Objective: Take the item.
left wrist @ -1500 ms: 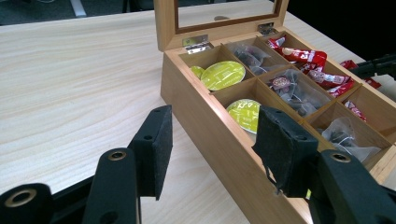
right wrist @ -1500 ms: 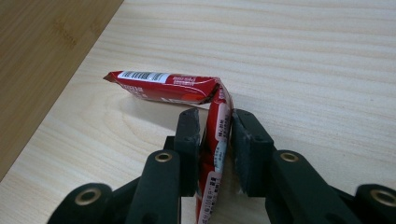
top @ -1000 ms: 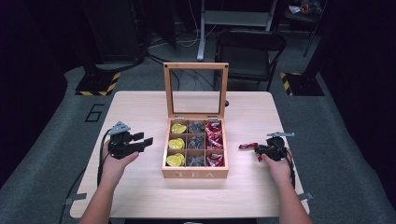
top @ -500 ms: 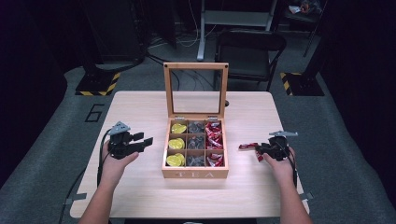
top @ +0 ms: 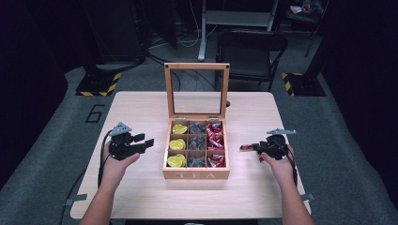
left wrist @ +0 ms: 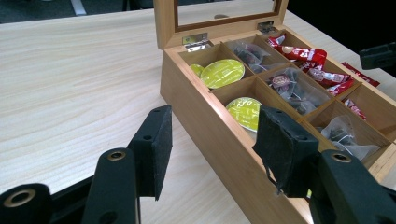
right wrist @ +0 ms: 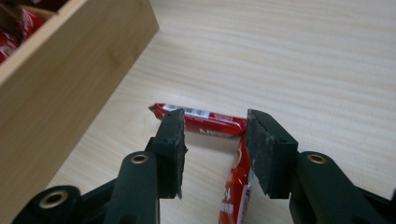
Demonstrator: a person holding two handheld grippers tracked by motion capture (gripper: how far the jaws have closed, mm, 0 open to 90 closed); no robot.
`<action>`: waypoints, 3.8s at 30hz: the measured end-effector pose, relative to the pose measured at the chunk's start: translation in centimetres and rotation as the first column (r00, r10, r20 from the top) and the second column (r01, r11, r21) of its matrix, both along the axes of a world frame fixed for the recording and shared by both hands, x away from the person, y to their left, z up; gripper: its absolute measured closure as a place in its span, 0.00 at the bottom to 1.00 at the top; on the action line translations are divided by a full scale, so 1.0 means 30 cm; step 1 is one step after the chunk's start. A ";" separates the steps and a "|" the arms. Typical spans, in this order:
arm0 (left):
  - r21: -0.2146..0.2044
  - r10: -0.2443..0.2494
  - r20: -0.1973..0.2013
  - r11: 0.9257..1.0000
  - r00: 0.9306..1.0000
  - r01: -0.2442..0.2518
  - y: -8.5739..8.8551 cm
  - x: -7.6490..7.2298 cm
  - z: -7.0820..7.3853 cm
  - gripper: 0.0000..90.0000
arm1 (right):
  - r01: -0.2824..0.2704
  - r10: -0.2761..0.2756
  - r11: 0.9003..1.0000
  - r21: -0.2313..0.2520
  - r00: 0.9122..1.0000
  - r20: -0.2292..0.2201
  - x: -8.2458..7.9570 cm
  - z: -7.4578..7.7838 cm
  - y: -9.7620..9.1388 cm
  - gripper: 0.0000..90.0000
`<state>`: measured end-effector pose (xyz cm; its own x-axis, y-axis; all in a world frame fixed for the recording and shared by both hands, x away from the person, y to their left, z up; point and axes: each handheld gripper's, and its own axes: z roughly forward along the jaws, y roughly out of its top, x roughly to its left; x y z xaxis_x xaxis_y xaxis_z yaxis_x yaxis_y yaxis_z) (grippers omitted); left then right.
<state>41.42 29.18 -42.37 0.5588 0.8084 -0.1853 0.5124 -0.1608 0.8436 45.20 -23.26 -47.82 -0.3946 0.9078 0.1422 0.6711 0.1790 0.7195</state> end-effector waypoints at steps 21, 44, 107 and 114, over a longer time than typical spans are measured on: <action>-0.008 0.008 0.003 1.000 1.000 -0.008 0.001 0.002 -0.004 0.51 | -0.154 0.154 0.988 -0.009 0.985 0.072 0.049 0.209 0.128 0.64; -0.002 -0.006 -0.008 1.000 1.000 0.006 -0.002 0.005 -0.008 0.51 | -0.192 0.191 0.981 0.008 0.979 0.072 0.162 0.326 0.190 0.63; -0.011 0.001 -0.020 1.000 1.000 -0.001 0.011 0.013 -0.021 0.51 | -0.218 0.219 0.976 -0.025 0.974 0.052 0.453 0.252 0.379 0.56; -0.017 0.006 -0.017 1.000 1.000 -0.006 0.019 0.013 -0.019 0.51 | -0.213 0.213 0.977 -0.011 0.975 0.064 0.472 0.254 0.382 0.58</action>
<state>41.81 29.74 -42.94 0.5505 0.8084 -0.2084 0.5279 -0.1436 0.8371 59.36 -11.81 -40.20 -0.5871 0.8025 0.1065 0.5697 0.3161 0.7586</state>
